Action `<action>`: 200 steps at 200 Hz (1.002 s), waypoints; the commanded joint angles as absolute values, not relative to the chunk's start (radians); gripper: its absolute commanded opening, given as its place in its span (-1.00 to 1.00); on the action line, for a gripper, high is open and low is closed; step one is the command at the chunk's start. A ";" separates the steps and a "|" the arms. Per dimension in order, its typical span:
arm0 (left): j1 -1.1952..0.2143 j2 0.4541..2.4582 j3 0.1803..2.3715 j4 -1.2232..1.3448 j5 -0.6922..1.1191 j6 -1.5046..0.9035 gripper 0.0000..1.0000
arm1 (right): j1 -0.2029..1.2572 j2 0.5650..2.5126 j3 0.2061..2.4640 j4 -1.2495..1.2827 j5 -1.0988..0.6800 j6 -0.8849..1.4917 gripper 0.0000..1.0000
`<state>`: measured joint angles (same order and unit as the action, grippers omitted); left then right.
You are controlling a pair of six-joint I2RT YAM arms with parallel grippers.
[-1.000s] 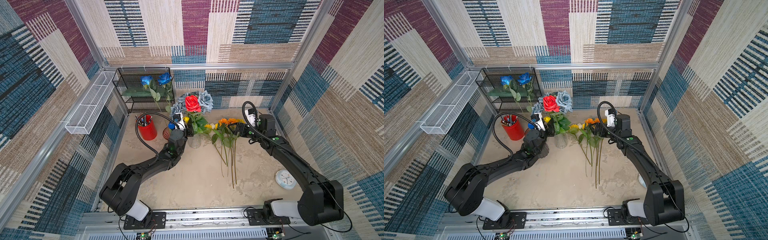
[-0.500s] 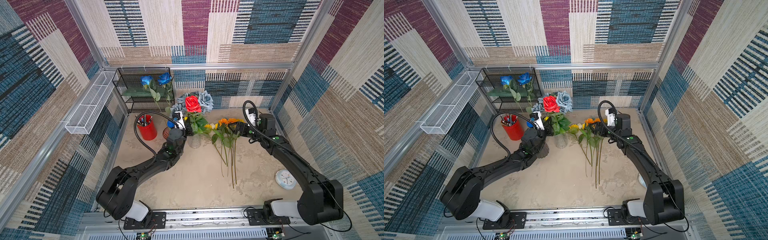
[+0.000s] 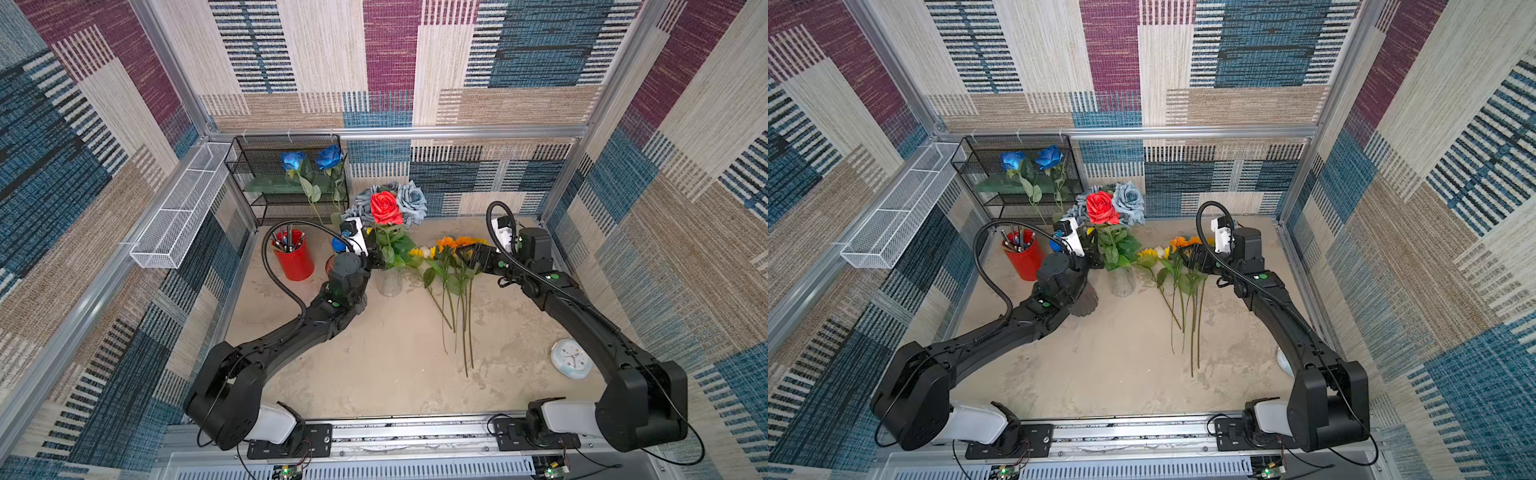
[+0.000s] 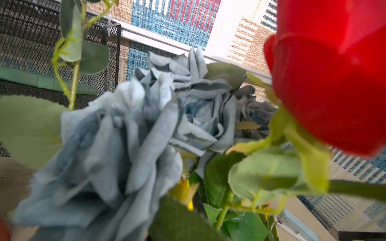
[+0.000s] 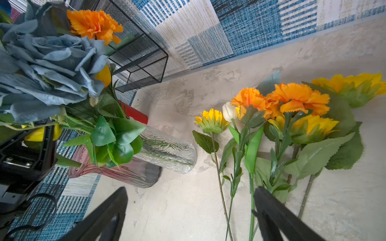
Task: Pick out yellow flowers from the vase
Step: Pick up the flower from the vase.
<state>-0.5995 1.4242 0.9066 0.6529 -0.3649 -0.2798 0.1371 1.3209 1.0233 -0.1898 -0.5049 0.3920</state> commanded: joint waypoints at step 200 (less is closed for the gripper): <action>-0.598 1.213 1.135 0.221 -0.301 -0.278 -0.83 | 0.140 1.318 1.016 -0.156 -0.528 0.402 0.92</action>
